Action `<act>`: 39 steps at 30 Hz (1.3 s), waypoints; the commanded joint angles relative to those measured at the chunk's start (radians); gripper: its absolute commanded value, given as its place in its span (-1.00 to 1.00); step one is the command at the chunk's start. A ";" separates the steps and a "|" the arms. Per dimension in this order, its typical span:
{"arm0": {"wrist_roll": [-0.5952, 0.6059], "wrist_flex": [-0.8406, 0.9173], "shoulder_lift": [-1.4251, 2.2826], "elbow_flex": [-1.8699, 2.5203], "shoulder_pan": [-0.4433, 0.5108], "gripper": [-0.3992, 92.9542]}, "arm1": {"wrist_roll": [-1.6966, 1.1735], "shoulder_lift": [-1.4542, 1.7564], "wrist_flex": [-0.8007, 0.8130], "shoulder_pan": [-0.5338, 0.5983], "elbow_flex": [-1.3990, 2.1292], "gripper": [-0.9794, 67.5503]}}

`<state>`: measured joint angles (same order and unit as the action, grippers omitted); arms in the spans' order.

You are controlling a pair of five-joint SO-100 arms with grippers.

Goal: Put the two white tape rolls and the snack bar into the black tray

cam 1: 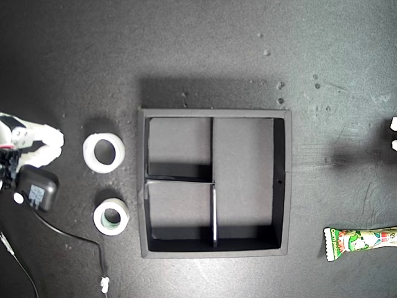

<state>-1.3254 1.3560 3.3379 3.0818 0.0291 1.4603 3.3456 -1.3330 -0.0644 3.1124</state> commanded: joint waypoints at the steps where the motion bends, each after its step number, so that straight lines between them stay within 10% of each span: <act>1: -0.321 0.038 0.051 0.057 -0.003 -0.99 | -0.183 0.005 0.020 -0.121 0.012 -0.83; 17: -0.249 0.012 0.051 0.057 0.017 -0.99 | -0.189 0.005 0.006 -0.110 0.012 -0.97; 29: -0.163 -0.083 0.048 0.057 0.095 -0.99 | -0.571 0.005 0.305 0.048 0.012 -0.98; 39: -0.046 -0.178 0.044 0.046 0.222 -0.70 | 0.121 0.005 0.334 -0.031 0.012 -0.98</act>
<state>-1.3790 1.1980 3.3379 3.0818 0.2332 1.4650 3.3456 -1.0247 -0.0767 3.1124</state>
